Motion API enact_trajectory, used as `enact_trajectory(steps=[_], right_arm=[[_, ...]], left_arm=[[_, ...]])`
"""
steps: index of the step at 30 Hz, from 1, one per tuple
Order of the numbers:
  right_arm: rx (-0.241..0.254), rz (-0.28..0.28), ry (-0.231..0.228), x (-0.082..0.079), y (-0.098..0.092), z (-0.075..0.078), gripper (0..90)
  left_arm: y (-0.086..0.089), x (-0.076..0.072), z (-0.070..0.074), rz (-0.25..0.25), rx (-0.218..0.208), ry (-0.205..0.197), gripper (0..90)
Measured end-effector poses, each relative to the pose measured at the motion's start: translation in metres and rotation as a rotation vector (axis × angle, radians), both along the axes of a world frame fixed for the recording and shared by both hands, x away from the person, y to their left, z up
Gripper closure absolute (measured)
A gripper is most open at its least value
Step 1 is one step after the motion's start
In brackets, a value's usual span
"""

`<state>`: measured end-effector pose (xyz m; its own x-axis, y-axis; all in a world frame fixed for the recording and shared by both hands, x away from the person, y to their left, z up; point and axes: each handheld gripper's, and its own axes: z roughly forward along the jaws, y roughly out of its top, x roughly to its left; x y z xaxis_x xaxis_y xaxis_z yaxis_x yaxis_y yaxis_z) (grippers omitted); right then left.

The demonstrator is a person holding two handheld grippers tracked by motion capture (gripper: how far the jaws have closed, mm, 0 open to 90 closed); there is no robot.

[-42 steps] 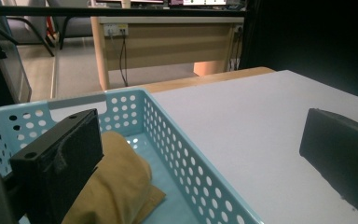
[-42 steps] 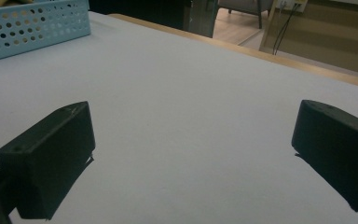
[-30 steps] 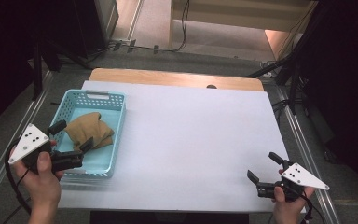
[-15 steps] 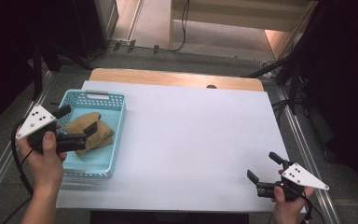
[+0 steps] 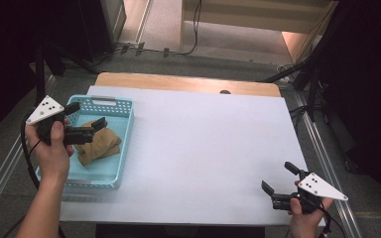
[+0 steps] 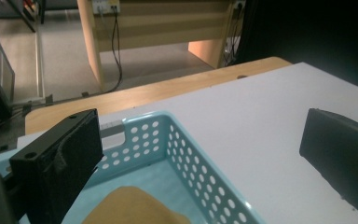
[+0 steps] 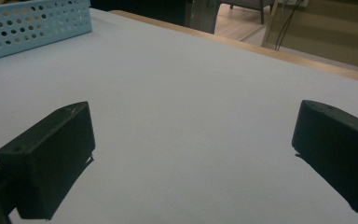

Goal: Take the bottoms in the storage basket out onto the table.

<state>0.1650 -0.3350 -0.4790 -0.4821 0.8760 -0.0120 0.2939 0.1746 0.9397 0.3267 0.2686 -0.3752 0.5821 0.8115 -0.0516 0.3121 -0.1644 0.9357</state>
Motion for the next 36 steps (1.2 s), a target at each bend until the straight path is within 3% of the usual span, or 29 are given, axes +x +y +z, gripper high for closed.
enact_trajectory(steps=[10, 13, 14, 16, 17, 18, 22, 23, 25, 26, 27, 28, 31, 32, 33, 36], right_arm=[[-0.003, -0.002, 0.012, 0.001, 0.001, -0.002, 0.0], [-0.005, -0.002, 0.014, 0.001, 0.001, -0.002, 0.0], [-0.005, -0.002, 0.014, 0.001, 0.001, -0.002, 0.0], [-0.006, 0.0, 0.013, 0.001, 0.001, -0.002, 0.0], [-0.006, 0.0, 0.013, 0.001, 0.001, -0.002, 0.0], [-0.006, -0.004, 0.018, 0.001, 0.001, -0.002, 0.0], [-0.008, -0.004, 0.02, 0.002, 0.002, -0.003, 0.0], [-0.007, -0.005, 0.021, 0.002, 0.002, -0.003, 0.0], [-0.009, -0.004, 0.019, 0.002, 0.002, -0.003, 0.0], [-0.01, -0.006, 0.018, 0.002, 0.002, -0.002, 0.0], [-0.01, -0.006, 0.018, 0.002, 0.002, -0.002, 0.0], [-0.011, -0.009, 0.019, 0.001, 0.002, -0.003, 0.0], [-0.009, -0.009, 0.019, 0.002, 0.001, -0.003, 0.0], [-0.008, -0.011, 0.023, 0.002, 0.001, -0.003, 0.0], [-0.008, -0.011, 0.023, 0.002, 0.001, -0.003, 0.0], [-0.013, -0.008, 0.023, 0.002, 0.002, -0.003, 0.0]], left_arm=[[0.003, 0.023, -0.026, 0.007, 0.027, 0.09, 0.0], [0.004, 0.031, -0.042, 0.022, 0.046, 0.161, 0.0], [0.004, 0.031, -0.042, 0.022, 0.046, 0.161, 0.0], [0.004, 0.036, -0.051, 0.023, 0.049, 0.209, 0.0], [0.004, 0.036, -0.051, 0.023, 0.049, 0.209, 0.0], [0.004, 0.04, -0.055, 0.031, 0.057, 0.247, 0.0], [0.004, 0.044, -0.058, 0.038, 0.079, 0.292, 0.0], [0.002, 0.047, -0.062, 0.064, 0.112, 0.331, 0.0], [0.002, 0.048, -0.064, 0.076, 0.124, 0.347, 0.0], [0.001, 0.05, -0.066, 0.089, 0.148, 0.38, 0.0], [0.001, 0.05, -0.066, 0.089, 0.148, 0.38, 0.0], [0.0, 0.052, -0.069, 0.102, 0.18, 0.41, 0.0], [-0.001, 0.053, -0.072, 0.108, 0.209, 0.437, 0.0], [-0.002, 0.055, -0.074, 0.12, 0.245, 0.461, 0.0], [-0.002, 0.055, -0.074, 0.12, 0.245, 0.461, 0.0], [0.0, 0.057, -0.08, 0.107, 0.242, 0.517, 0.0]])
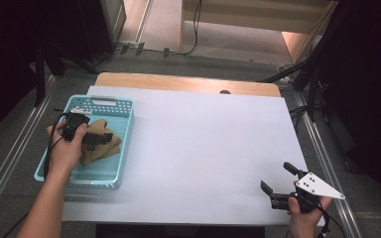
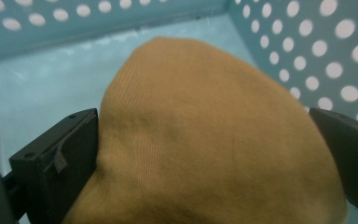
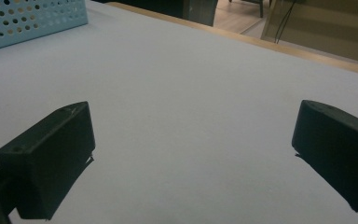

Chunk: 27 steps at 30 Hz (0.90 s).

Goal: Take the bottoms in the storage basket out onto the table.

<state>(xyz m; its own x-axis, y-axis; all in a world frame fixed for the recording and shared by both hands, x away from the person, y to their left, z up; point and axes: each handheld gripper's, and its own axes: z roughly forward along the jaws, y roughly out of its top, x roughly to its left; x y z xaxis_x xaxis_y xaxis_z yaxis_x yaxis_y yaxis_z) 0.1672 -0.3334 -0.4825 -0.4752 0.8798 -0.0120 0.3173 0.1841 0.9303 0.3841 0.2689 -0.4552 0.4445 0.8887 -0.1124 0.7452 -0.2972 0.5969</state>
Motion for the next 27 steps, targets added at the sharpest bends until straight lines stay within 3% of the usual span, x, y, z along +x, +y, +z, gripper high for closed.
enact_trajectory(steps=[3, 13, 15, 22, 23, 27], right_arm=[[-0.003, -0.001, 0.001, 0.0, 0.0, 0.0, 0.0], [-0.004, 0.001, 0.009, 0.001, 0.002, -0.001, 0.0], [-0.006, 0.007, 0.01, 0.002, 0.002, -0.002, 0.0], [-0.014, 0.003, 0.012, 0.002, 0.003, -0.002, 0.0], [-0.014, 0.002, 0.012, 0.002, 0.003, -0.002, 0.0], [-0.014, 0.0, 0.013, 0.002, 0.002, -0.002, 0.0]], left_arm=[[0.0, 0.001, -0.003, -0.009, -0.006, 0.024, 0.0], [-0.004, 0.003, -0.01, -0.038, 0.045, 0.083, 0.0], [-0.009, 0.003, -0.015, -0.047, 0.107, 0.106, 0.0], [-0.011, 0.004, -0.017, -0.05, 0.133, 0.119, 0.0], [-0.013, 0.006, -0.019, -0.049, 0.16, 0.129, 0.0], [-0.017, 0.006, -0.022, -0.041, 0.201, 0.133, 0.0]])
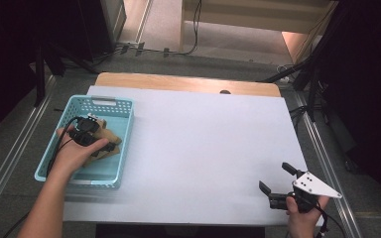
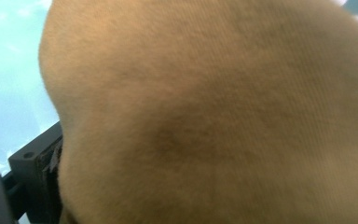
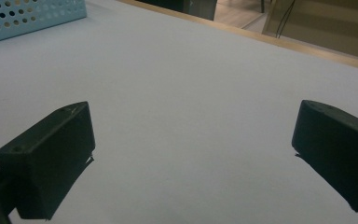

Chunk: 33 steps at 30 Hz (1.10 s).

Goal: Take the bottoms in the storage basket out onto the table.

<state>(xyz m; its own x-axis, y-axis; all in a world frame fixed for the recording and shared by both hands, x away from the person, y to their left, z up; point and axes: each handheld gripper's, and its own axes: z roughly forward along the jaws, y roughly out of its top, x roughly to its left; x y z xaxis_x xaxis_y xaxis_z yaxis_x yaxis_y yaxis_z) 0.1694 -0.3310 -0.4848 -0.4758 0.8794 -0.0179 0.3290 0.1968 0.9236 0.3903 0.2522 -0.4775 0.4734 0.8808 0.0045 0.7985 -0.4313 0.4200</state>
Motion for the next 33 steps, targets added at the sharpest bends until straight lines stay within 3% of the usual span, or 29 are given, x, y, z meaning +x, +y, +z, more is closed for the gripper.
enact_trajectory(steps=[7, 17, 22, 25, 33], right_arm=[[0.001, -0.002, 0.003, 0.0, 0.0, 0.0, 0.0], [0.004, -0.013, 0.007, 0.0, -0.001, 0.0, 0.0], [0.003, -0.012, 0.009, -0.001, -0.001, 0.0, 0.0], [0.004, -0.014, 0.007, 0.0, -0.002, 0.0, 0.0], [0.003, -0.013, 0.01, 0.0, -0.002, 0.0, 0.0]], left_arm=[[-0.004, -0.002, -0.003, 0.0, 0.051, -0.012, 0.0], [-0.004, -0.002, -0.004, -0.013, 0.069, -0.005, 0.3], [-0.004, -0.004, -0.002, -0.015, 0.075, -0.013, 5.0], [-0.003, -0.006, 0.001, -0.017, 0.079, -0.017, 14.0], [-0.004, -0.009, 0.006, -0.026, 0.091, -0.026, 27.2]])
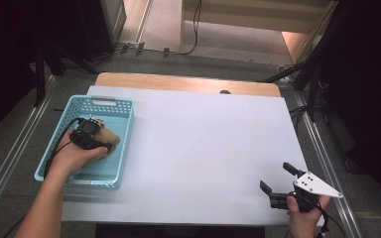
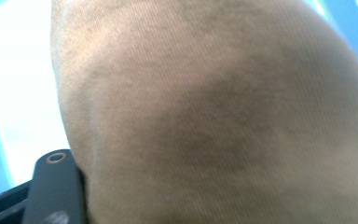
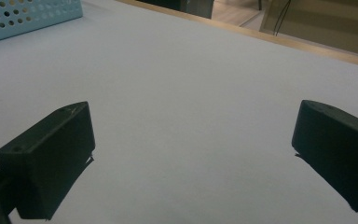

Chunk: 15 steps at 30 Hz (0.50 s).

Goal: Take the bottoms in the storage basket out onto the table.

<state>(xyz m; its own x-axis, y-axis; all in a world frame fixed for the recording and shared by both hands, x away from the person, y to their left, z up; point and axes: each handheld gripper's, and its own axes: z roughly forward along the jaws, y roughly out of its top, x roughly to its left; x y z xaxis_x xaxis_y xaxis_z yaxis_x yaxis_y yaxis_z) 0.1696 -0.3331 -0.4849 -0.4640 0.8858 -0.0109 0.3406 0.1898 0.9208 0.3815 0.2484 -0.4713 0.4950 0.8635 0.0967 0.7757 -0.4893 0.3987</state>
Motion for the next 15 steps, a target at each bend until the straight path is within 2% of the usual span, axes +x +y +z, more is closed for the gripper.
enact_trajectory(steps=[5, 9, 11, 15], right_arm=[[0.002, -0.001, 0.001, 0.0, 0.0, 0.0, 0.0], [0.003, -0.002, 0.002, 0.0, 0.0, 0.0, 0.0], [0.003, -0.003, 0.004, 0.0, -0.001, 0.0, 0.0], [0.004, -0.006, 0.006, 0.0, -0.001, 0.0, 0.0]], left_arm=[[0.001, -0.002, 0.003, 0.003, -0.01, -0.006, 30.8], [0.003, -0.003, 0.007, 0.009, -0.038, -0.025, 31.4], [0.004, -0.004, 0.011, 0.007, -0.063, -0.045, 31.5], [0.005, -0.006, 0.016, 0.013, -0.079, -0.075, 31.8]])
